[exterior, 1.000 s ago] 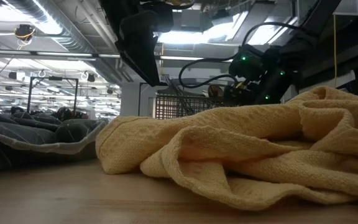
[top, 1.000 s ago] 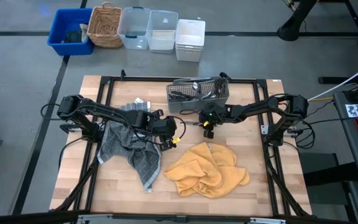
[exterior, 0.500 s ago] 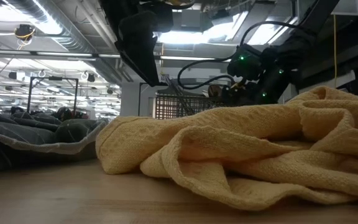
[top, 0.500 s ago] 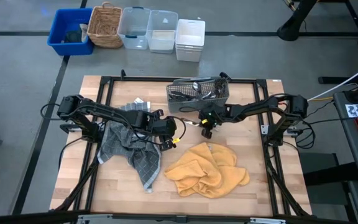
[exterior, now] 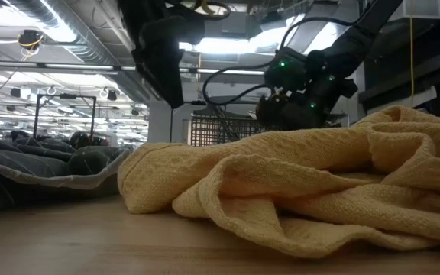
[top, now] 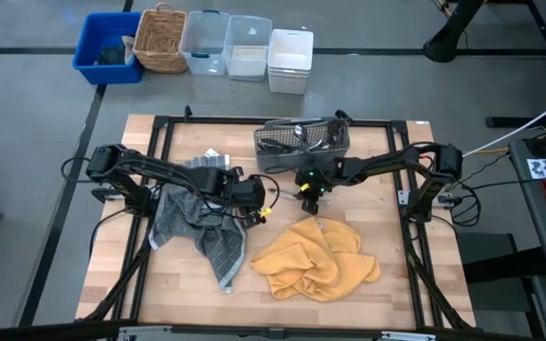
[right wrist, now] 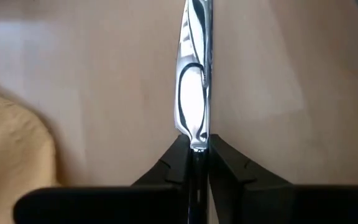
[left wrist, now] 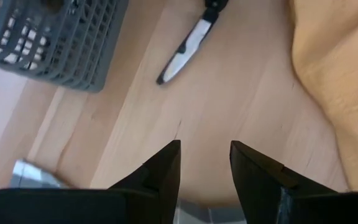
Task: Sort silverware
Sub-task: Put the silver knife into the gray utensil holder
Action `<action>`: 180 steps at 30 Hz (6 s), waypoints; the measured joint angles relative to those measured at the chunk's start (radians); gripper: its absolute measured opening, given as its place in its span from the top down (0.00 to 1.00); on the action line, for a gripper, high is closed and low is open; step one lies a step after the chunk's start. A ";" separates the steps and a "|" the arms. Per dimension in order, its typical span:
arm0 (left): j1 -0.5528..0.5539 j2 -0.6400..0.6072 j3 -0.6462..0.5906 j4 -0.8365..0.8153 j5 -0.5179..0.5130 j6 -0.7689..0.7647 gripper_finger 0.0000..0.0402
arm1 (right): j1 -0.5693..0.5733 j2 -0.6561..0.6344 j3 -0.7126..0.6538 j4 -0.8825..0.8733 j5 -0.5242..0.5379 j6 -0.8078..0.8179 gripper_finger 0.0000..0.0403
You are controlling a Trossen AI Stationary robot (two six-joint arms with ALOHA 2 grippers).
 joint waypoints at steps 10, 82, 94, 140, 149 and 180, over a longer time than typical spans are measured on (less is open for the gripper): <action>0.000 -0.005 -0.001 -0.053 0.000 -0.021 0.68 | -0.001 -0.002 0.003 -0.054 -0.067 0.024 0.90; -0.076 -0.452 0.000 -0.236 -0.235 -0.391 0.68 | -0.246 0.053 0.635 -0.081 -0.132 -0.282 0.90; 0.095 -0.393 0.000 -0.218 -0.370 -0.574 0.68 | -0.246 0.109 0.635 -0.073 -0.148 -0.328 0.90; 0.549 -0.250 0.000 0.132 -0.022 -0.576 0.68 | -0.246 0.110 0.634 -0.073 -0.149 -0.330 0.90; 0.549 -0.237 0.000 0.166 -0.021 -0.537 0.70 | -0.246 0.110 0.634 -0.072 -0.149 -0.330 0.90; 0.456 -0.184 0.000 0.342 -0.025 -0.437 1.00 | -0.246 -0.010 0.637 -0.142 -0.007 -0.327 0.90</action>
